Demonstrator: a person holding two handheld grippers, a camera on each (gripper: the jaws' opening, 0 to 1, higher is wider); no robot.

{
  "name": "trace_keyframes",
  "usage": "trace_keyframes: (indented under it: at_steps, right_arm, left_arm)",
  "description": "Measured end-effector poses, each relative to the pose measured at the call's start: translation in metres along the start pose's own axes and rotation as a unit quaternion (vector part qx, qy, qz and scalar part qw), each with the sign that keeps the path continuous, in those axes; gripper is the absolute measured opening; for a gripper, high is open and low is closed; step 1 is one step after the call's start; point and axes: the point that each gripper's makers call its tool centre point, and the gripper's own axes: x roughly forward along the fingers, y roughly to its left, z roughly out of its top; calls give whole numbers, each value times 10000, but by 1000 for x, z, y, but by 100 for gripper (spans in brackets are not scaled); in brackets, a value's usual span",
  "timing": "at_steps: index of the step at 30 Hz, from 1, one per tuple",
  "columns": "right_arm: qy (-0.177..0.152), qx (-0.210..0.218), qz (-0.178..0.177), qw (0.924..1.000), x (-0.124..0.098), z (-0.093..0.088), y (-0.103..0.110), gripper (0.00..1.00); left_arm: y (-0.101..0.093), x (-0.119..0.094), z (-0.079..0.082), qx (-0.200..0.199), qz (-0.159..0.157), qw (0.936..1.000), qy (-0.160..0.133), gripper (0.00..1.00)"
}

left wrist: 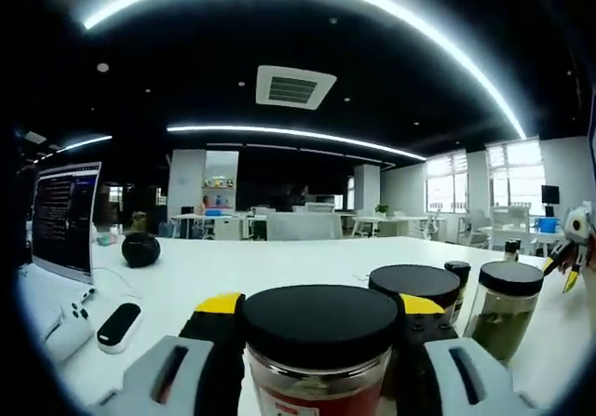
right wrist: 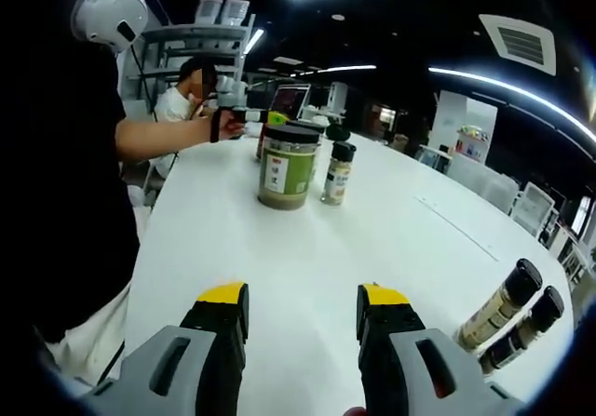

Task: Pick up the mixed condiments and ingredients on the table and sort them into separate groups

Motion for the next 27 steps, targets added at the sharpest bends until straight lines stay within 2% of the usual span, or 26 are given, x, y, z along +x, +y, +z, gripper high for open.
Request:
trace_keyframes:
  at_steps: [6, 8, 16, 22, 23, 27]
  right_arm:
    - [56, -1, 33, 10000, 3, -2, -1, 47]
    - [50, 7, 30, 10000, 4, -1, -1, 47]
    - [22, -1, -12, 10000, 9, 2, -5, 47]
    - [-74, 7, 13, 10000, 10, 7, -4, 47]
    - [-79, 5, 0, 10000, 10, 8, -4, 47]
    - [-76, 8, -96, 9999, 12, 9, -9, 47]
  left_arm:
    - [5, 6, -2, -107, -179, 9996, -175, 63]
    - [6, 8, -5, 0, -214, 9995, -214, 63]
    - [9, 8, -4, 23, -279, 9989, -384, 63]
    - [10, 7, -7, 44, -378, 9991, -193, 63]
    - [10, 6, -8, -23, -426, 9990, -127, 64]
    - [6, 2, -7, -58, -506, 9986, -132, 79]
